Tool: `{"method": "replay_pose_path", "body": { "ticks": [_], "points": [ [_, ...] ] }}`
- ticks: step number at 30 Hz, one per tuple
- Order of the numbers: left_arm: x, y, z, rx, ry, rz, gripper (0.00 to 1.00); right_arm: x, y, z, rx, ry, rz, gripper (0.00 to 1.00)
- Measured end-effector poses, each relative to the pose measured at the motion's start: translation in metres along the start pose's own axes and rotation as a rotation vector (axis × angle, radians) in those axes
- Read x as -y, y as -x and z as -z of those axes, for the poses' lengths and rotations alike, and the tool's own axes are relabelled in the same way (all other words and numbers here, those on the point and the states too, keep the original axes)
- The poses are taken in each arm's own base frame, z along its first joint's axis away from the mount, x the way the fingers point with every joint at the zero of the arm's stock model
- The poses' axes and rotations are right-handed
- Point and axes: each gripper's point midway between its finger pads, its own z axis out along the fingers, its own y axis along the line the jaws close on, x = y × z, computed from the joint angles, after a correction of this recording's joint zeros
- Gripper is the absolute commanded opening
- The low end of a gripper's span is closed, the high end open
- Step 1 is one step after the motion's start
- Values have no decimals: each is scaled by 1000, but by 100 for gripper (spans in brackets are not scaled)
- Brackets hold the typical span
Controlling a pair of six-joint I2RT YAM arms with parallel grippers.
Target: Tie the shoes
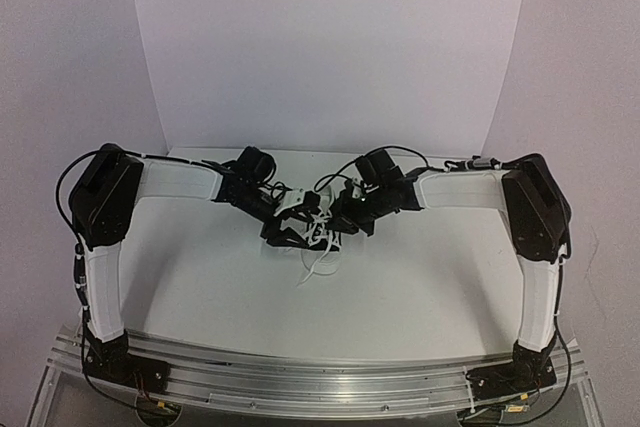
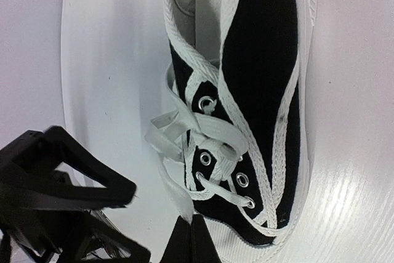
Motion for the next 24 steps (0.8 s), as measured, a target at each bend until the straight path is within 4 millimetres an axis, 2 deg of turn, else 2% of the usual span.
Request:
{"method": "replay_pose_path", "body": {
  "ticks": [4,9,18,24],
  "points": [
    [-14,22,4,84,44,-23,85,-6,9,3,25,9,9,0],
    [-22,34,0,143,77,63,86,-10,18,4,68,14,10,0],
    [-24,21,-19,152,108,235,85,-2,28,-1,161,5,-43,0],
    [-32,19,-20,155,143,335,83,-15,33,-3,227,33,-52,0]
  ]
}}
